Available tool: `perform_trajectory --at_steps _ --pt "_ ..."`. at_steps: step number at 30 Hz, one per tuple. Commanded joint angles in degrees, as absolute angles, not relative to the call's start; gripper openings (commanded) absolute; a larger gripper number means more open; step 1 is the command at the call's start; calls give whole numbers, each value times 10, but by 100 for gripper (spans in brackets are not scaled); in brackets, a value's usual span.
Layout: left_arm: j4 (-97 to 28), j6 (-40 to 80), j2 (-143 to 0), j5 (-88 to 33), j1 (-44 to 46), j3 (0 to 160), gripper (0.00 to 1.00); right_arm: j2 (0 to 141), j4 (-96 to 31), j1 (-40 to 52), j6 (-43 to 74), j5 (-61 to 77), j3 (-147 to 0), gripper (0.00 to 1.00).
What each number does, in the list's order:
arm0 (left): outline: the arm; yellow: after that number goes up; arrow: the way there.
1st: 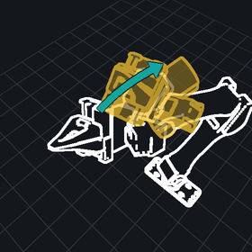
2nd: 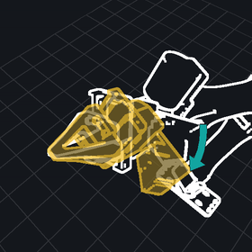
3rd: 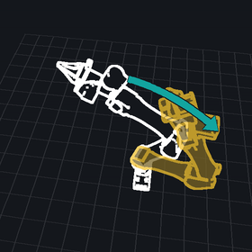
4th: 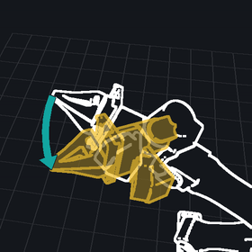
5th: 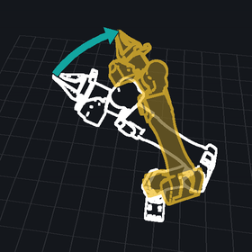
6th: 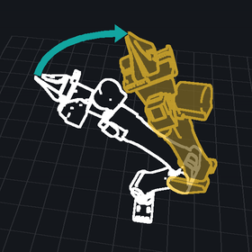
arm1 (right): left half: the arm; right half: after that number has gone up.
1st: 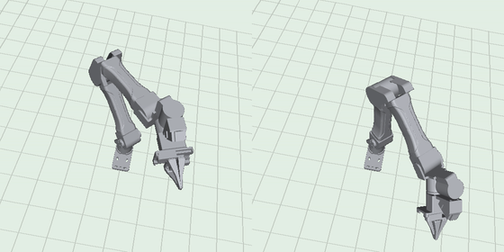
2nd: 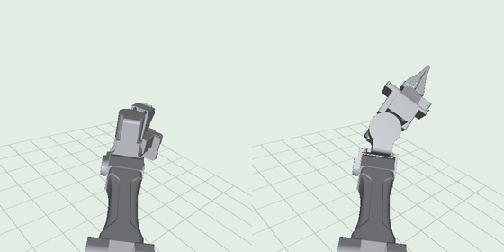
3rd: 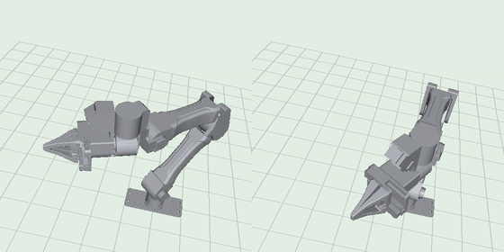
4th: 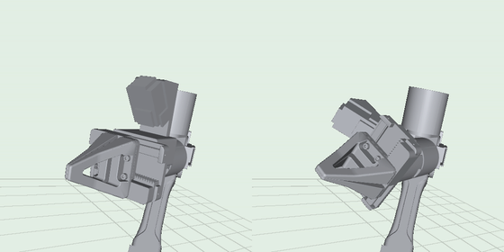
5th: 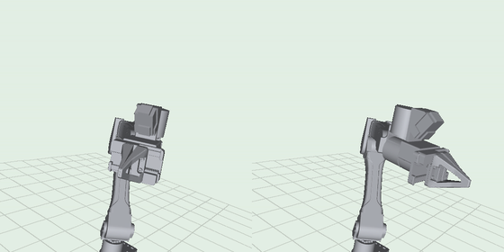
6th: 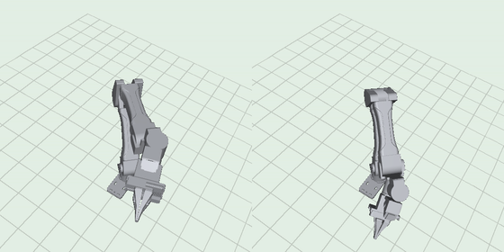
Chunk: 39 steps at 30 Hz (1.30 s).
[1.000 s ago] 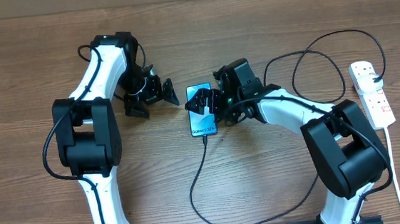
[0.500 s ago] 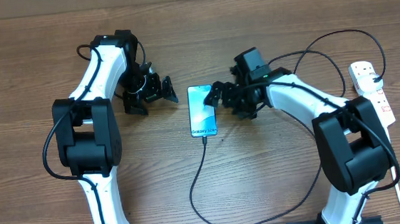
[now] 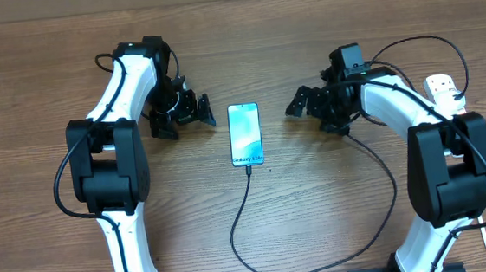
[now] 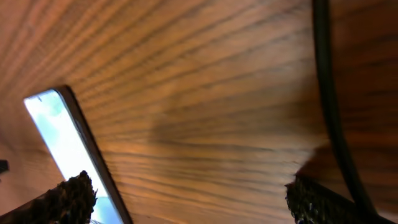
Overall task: Plug charger to phone and switch on socket
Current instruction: 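Open the right gripper and lift it away from the phone, then move the left gripper over the phone to check the plug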
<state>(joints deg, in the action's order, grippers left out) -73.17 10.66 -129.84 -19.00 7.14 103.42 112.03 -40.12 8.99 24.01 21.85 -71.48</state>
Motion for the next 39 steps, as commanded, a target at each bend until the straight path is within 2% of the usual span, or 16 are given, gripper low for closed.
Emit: perform_trajectory --at_steps 1,27,32,39 --pt "-729 115 -1281 -174 84 1033 100 1145 -426 88 187 154 -703 100" --pt "-733 129 -1281 -155 100 1033 100 1145 -401 88 179 150 -702 100" --pt "-755 118 -1273 -155 107 1033 92 1145 -401 88 179 150 -702 100" --pt "-771 118 -1206 -155 119 1033 92 1145 -401 88 179 150 -702 100"
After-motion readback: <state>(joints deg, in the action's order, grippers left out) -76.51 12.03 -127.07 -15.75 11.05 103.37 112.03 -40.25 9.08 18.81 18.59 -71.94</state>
